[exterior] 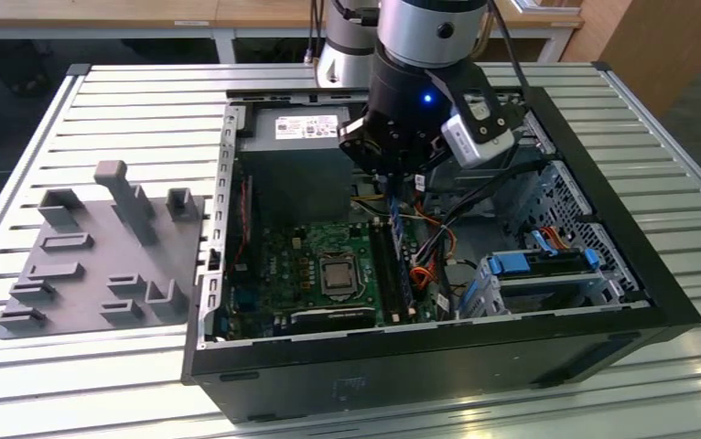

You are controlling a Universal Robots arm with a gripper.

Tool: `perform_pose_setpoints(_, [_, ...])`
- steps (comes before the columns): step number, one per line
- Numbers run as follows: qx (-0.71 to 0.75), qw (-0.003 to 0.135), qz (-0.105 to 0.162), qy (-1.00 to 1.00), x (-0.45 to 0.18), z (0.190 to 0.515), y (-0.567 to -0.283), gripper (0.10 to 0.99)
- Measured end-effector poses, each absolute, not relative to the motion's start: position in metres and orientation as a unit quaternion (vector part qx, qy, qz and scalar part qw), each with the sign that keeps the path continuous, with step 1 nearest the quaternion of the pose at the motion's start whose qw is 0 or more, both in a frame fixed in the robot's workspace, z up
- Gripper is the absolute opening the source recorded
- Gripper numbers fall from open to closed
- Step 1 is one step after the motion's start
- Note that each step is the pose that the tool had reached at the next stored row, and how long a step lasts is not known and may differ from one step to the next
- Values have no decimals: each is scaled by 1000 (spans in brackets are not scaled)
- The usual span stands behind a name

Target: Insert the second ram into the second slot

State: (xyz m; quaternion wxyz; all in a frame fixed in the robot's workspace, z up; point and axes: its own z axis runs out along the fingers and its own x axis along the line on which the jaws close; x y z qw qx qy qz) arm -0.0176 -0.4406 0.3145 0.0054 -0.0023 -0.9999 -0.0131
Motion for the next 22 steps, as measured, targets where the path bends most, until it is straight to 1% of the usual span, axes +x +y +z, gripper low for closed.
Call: perform_pose_setpoints(22, [-2,5,-13,-1000,-18,303,-441,137])
